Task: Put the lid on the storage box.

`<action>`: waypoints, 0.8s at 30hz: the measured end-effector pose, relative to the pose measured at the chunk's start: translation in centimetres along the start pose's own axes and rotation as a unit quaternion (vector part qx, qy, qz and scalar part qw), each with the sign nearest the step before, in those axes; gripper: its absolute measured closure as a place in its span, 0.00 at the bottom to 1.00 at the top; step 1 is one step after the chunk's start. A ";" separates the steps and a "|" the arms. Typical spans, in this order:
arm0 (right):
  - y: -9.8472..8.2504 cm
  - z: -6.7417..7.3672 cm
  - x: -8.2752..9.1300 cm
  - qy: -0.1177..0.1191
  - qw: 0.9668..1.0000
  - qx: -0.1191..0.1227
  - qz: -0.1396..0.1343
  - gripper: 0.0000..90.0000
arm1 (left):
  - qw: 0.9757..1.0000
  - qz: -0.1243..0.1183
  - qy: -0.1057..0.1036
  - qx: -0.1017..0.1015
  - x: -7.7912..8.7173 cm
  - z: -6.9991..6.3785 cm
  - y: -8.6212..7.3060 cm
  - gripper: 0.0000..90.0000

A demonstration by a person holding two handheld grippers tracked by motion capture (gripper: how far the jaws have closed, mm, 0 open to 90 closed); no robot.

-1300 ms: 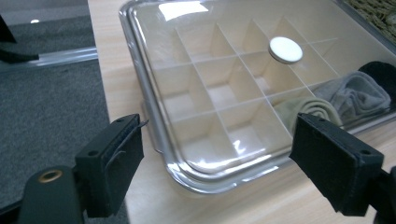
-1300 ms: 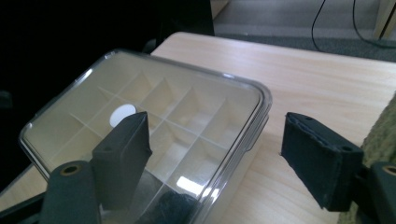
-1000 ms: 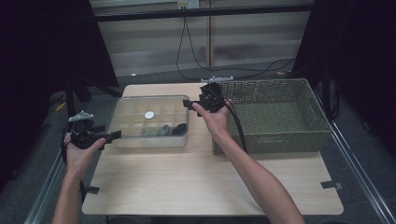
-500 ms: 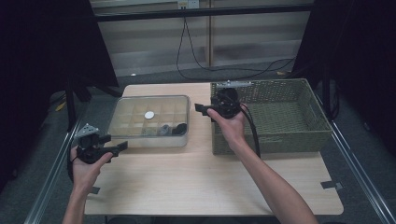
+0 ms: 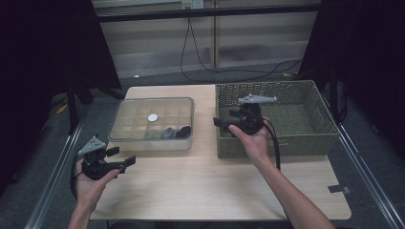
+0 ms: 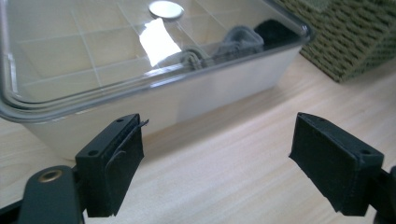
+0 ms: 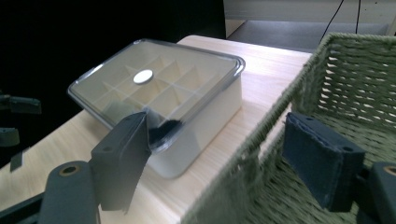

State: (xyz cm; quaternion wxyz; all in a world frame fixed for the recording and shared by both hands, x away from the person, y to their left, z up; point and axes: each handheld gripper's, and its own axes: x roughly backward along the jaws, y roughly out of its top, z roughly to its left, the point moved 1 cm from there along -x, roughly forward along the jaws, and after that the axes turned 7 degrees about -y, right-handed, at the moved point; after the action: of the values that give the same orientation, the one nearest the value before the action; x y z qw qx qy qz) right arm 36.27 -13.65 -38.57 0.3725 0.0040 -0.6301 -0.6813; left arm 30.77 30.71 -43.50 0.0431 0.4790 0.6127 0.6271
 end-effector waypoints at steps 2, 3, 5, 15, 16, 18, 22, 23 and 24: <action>-0.7 -0.2 0.7 0.000 1.000 0.001 -0.001 0.26 | 1.000 0.000 0.001 0.000 0.0 -0.2 -0.1 0.18; -0.9 -0.4 1.0 0.001 1.000 0.002 -0.003 0.26 | 1.000 -0.002 -0.002 0.003 0.0 -0.4 -0.3 0.18; -1.8 -1.0 1.9 -0.003 1.000 -0.004 -0.004 0.26 | 1.000 -0.001 -0.001 0.002 -0.1 -0.8 -0.5 0.18; -6.0 -3.6 6.9 -0.032 0.999 -0.012 -0.009 0.28 | 1.000 0.003 -0.015 -0.005 -0.8 -3.5 -1.4 0.21; -6.1 -3.7 7.2 -0.033 0.999 -0.010 -0.007 0.28 | 1.000 0.005 -0.017 -0.006 -1.0 -3.8 -1.4 0.21; -6.7 -4.0 8.2 -0.042 0.999 -0.005 -0.006 0.28 | 1.000 0.001 -0.012 -0.008 -1.3 -4.3 -1.4 0.21; -8.3 -4.3 9.9 -0.047 0.999 -0.002 0.000 0.28 | 1.000 0.002 -0.025 -0.008 -1.9 -5.5 -1.4 0.20; -8.7 -4.4 10.2 -0.047 0.999 -0.002 0.005 0.29 | 0.999 0.005 -0.030 -0.011 -2.0 -5.7 -1.4 0.20; -8.9 -4.6 10.4 -0.047 0.999 0.000 0.009 0.29 | 0.999 0.010 -0.028 -0.019 -2.1 -5.9 -1.4 0.20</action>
State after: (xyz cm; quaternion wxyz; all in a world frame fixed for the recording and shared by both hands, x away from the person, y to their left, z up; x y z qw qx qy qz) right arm 26.45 -23.54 -42.40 0.3480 -0.0337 -0.6470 -0.6776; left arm 27.29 25.39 -44.57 0.0634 0.5017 0.5941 0.6255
